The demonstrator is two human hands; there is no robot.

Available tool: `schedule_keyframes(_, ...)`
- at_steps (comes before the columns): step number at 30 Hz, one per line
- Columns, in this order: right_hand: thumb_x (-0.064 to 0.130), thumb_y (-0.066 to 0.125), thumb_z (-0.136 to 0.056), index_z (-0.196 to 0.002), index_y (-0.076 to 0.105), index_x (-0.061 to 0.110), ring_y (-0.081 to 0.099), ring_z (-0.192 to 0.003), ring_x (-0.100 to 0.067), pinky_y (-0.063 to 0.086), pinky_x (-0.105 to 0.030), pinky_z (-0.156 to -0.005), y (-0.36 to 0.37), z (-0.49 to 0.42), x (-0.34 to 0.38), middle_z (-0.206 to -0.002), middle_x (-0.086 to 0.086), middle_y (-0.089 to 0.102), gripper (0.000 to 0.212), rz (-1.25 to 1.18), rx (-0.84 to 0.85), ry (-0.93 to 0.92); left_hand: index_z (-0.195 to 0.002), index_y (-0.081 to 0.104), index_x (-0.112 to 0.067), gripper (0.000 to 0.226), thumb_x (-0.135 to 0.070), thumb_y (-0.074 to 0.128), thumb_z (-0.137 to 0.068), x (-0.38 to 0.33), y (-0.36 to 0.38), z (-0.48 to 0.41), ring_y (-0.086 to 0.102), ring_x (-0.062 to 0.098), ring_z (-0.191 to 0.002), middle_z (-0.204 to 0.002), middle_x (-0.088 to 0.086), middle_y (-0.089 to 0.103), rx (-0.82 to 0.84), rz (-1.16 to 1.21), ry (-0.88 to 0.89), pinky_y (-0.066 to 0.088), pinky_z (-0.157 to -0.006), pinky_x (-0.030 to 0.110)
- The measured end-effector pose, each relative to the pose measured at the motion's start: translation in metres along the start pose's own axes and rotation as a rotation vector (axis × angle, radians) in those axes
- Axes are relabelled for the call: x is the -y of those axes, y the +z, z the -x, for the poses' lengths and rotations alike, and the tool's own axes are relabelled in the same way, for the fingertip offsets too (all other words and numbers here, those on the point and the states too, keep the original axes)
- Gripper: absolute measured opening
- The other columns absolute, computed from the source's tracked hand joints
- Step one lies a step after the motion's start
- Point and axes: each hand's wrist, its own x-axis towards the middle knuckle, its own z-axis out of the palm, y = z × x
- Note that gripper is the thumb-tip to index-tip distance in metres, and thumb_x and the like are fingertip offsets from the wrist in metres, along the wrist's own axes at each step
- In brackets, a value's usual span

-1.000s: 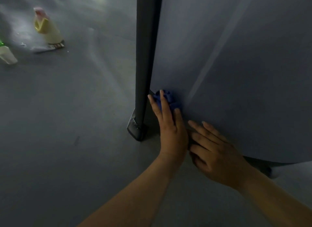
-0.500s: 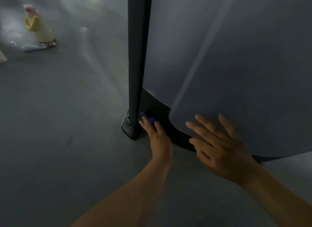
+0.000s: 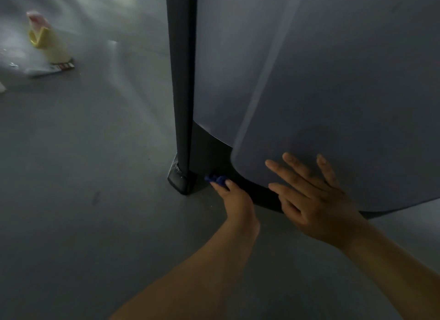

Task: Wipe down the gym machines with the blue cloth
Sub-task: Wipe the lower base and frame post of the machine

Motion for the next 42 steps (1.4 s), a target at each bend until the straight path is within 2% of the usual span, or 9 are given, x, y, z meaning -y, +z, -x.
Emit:
schedule_keyframes(4,0.021,0.07,-0.101,-0.128,0.077,0.02,0.035,-0.162,-0.024,0.016,-0.059,-0.132,0.005,0.008,-0.001,-0.173,-0.001,0.039,0.028,0.011,0.019,-0.008,-0.168,0.0,-0.06,0.071,-0.038,0.045,-0.117,0.005,0.0,0.035,0.051,0.027,-0.148,-0.158,-0.005,0.046,0.237,0.067,-0.125,0.042,-0.123,0.049)
schedule_keyframes(8,0.029,0.07,-0.104,-0.141,0.072,0.017,0.031,-0.163,-0.024,0.014,-0.058,-0.133,0.007,0.015,-0.005,-0.174,-0.002,0.038,0.039,-0.012,0.038,-0.004,-0.147,0.042,-0.024,0.046,-0.023,0.066,-0.108,0.004,0.0,0.046,0.072,0.024,-0.11,-0.13,0.005,0.066,0.347,-0.14,-0.201,0.063,-0.096,0.047)
schedule_keyframes(12,0.04,0.062,-0.109,-0.156,0.058,0.016,0.027,-0.165,-0.024,0.014,-0.059,-0.133,0.004,0.023,-0.004,-0.174,-0.001,0.036,0.053,-0.103,0.096,-0.012,-0.132,0.053,-0.012,0.035,-0.009,0.072,-0.103,-0.018,-0.016,0.063,0.078,0.027,-0.086,-0.109,0.012,0.073,0.448,-0.413,0.014,0.068,-0.073,0.041)
schedule_keyframes(20,0.015,0.067,-0.106,-0.162,0.048,0.013,0.061,-0.137,-0.028,0.042,-0.044,-0.121,0.019,0.034,-0.011,-0.145,-0.005,0.066,0.059,-0.099,-0.036,-0.059,-0.109,0.08,-0.007,0.019,0.002,0.064,-0.102,-0.068,-0.053,0.094,0.079,0.033,-0.105,-0.104,0.014,0.083,0.694,-0.516,0.26,0.064,-0.101,0.043)
schedule_keyframes(24,0.007,0.066,-0.102,-0.158,0.055,0.013,0.063,-0.129,-0.029,0.042,-0.043,-0.11,0.049,0.035,-0.011,-0.139,-0.005,0.069,0.057,0.065,-0.11,-0.138,-0.118,0.078,-0.031,0.019,-0.023,0.068,-0.105,-0.08,-0.073,0.081,0.069,0.004,-0.114,-0.119,-0.013,0.078,0.584,-1.189,1.241,0.059,-0.098,0.033)
schedule_keyframes(27,0.015,0.057,-0.109,-0.144,0.07,0.021,0.053,-0.149,-0.029,0.039,-0.044,-0.123,0.071,0.043,-0.014,-0.156,-0.002,0.061,0.038,0.126,-0.037,-0.288,-0.159,0.057,-0.022,0.054,-0.028,0.063,-0.105,-0.082,-0.093,0.038,0.043,0.031,-0.157,-0.17,0.009,0.045,0.468,-1.546,1.837,0.039,-0.125,0.055)
schedule_keyframes(31,0.017,0.045,-0.111,-0.154,0.06,0.018,0.04,-0.158,-0.025,0.038,-0.047,-0.128,0.078,0.047,-0.018,-0.167,-0.001,0.049,0.046,0.214,0.038,-0.355,-0.176,0.017,-0.027,0.073,-0.041,0.052,-0.113,-0.093,-0.096,0.006,0.007,0.032,-0.17,-0.184,0.005,0.004,0.391,-1.761,2.013,0.017,-0.134,0.063)
schedule_keyframes(37,0.017,0.041,-0.112,-0.164,0.046,0.016,0.031,-0.162,-0.023,0.023,-0.052,-0.132,0.075,0.044,-0.007,-0.175,-0.002,0.036,0.052,0.322,-0.002,-0.223,-0.176,0.014,-0.033,0.075,-0.054,0.049,-0.113,-0.105,-0.089,-0.025,0.014,0.026,-0.169,-0.184,-0.004,0.008,0.3,-1.773,2.164,0.026,-0.132,0.062)
schedule_keyframes(42,0.006,0.037,-0.106,-0.157,0.054,0.017,0.029,-0.163,-0.023,-0.01,-0.051,-0.135,0.118,0.056,0.011,-0.178,-0.004,0.027,0.054,0.372,0.278,-0.399,-0.175,0.018,-0.033,0.083,-0.054,0.061,-0.107,-0.114,-0.087,-0.03,0.02,0.024,-0.168,-0.183,-0.007,0.012,0.311,-1.753,2.233,0.027,-0.132,0.06)
